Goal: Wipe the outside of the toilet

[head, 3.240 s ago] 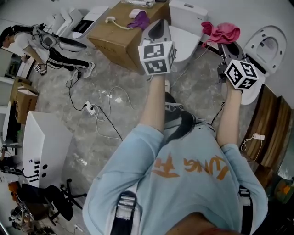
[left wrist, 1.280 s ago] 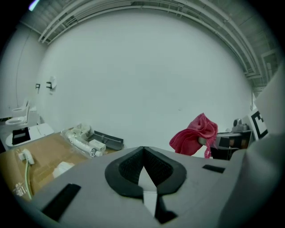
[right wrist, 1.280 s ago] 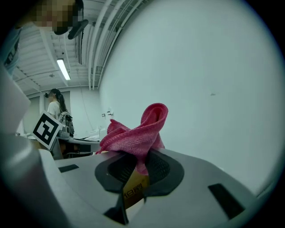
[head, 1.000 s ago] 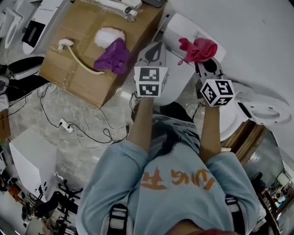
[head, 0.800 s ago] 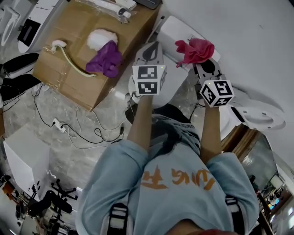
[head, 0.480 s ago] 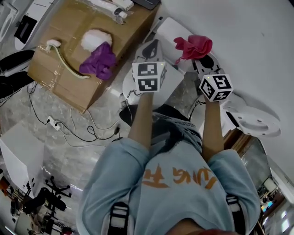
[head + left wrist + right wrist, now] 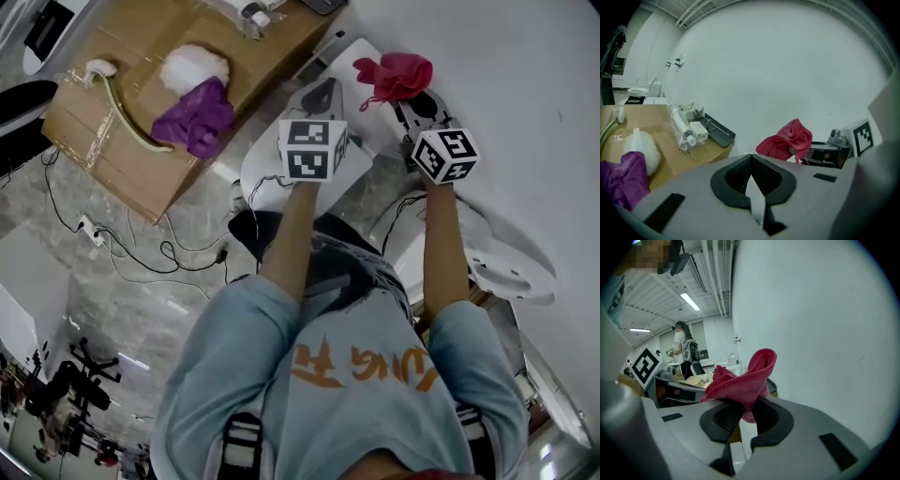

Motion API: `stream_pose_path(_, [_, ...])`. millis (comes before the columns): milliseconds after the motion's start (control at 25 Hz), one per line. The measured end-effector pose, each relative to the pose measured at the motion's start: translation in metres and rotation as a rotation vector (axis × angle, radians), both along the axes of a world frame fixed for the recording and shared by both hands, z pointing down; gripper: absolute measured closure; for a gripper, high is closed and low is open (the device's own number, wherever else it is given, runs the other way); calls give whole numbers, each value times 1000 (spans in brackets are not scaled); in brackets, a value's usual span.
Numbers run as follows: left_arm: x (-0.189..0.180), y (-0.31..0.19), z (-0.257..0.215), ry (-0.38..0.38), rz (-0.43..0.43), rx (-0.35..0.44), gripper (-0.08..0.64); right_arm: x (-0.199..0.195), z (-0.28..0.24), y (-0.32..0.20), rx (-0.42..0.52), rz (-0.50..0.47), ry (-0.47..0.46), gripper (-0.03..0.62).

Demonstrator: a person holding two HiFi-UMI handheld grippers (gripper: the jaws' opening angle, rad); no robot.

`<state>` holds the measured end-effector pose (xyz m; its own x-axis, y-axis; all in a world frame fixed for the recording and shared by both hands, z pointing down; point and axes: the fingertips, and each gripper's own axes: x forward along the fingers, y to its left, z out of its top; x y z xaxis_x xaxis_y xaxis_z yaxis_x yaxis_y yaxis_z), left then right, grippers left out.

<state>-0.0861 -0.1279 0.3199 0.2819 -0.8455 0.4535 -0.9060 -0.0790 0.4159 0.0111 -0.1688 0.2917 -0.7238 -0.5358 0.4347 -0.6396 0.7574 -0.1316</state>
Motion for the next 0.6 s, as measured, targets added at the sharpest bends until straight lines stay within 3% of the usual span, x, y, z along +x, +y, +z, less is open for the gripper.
stream_pose_path(200, [-4,-21,12,5,-13,4,537,-12,31,-25,-20,-69,94,517])
stream_pose_path(600, [1,-46,36,-30,41,-11,537,-30,81,-69,-19,-102,247,522])
